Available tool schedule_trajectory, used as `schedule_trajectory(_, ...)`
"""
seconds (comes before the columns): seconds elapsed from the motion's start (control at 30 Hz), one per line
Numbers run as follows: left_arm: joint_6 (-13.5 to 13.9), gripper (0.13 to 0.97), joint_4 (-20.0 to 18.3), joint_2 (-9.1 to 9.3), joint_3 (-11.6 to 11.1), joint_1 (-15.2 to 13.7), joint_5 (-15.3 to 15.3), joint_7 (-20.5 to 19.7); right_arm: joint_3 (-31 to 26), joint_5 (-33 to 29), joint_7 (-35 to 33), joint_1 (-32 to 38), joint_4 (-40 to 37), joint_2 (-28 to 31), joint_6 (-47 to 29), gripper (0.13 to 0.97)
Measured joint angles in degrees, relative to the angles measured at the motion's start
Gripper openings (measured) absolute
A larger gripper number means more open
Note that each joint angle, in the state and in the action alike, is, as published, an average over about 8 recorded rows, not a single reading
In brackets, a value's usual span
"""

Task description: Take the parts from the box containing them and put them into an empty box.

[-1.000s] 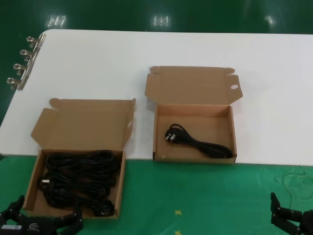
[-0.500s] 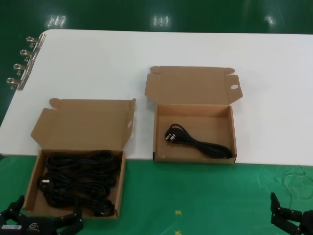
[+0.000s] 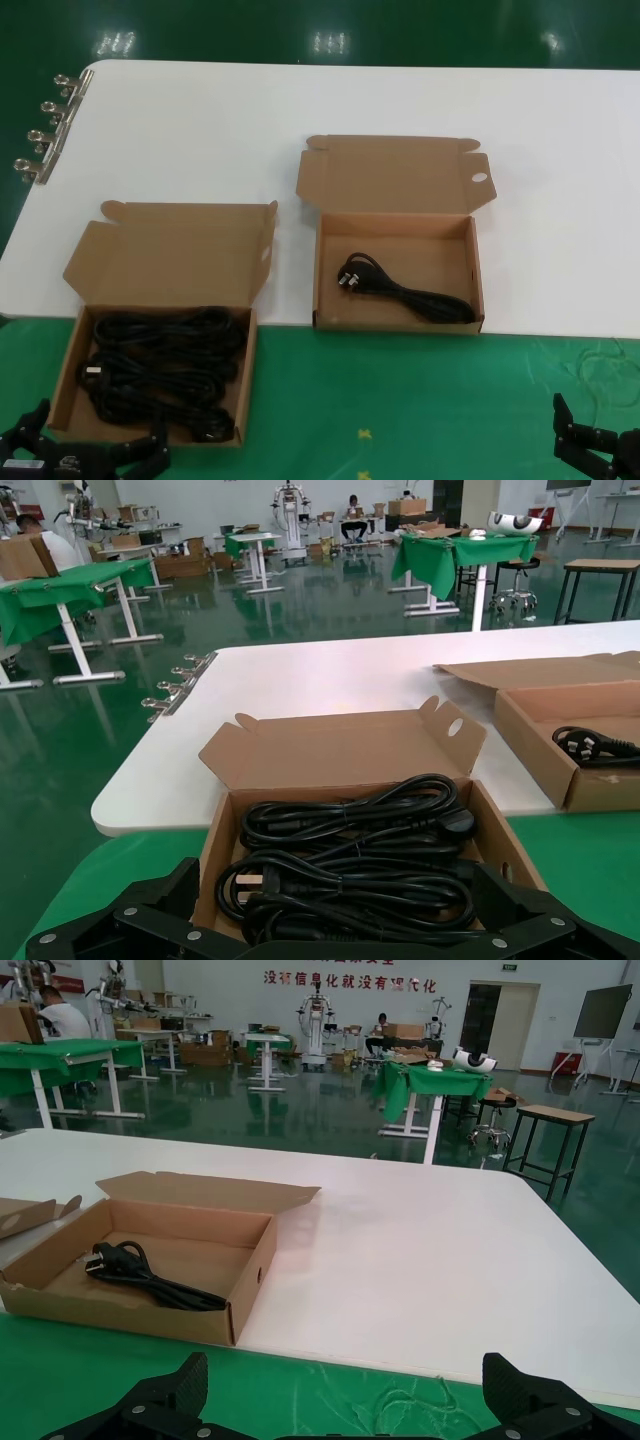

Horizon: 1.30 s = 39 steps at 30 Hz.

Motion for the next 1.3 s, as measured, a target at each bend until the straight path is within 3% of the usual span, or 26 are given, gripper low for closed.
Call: schedule_trajectory(1.3,0.0,0.966,0.0,0.0,0.0,0.0,0.0,0.0,0.0,0.0,0.0,0.0,0.0,0.0,0.0,0.966)
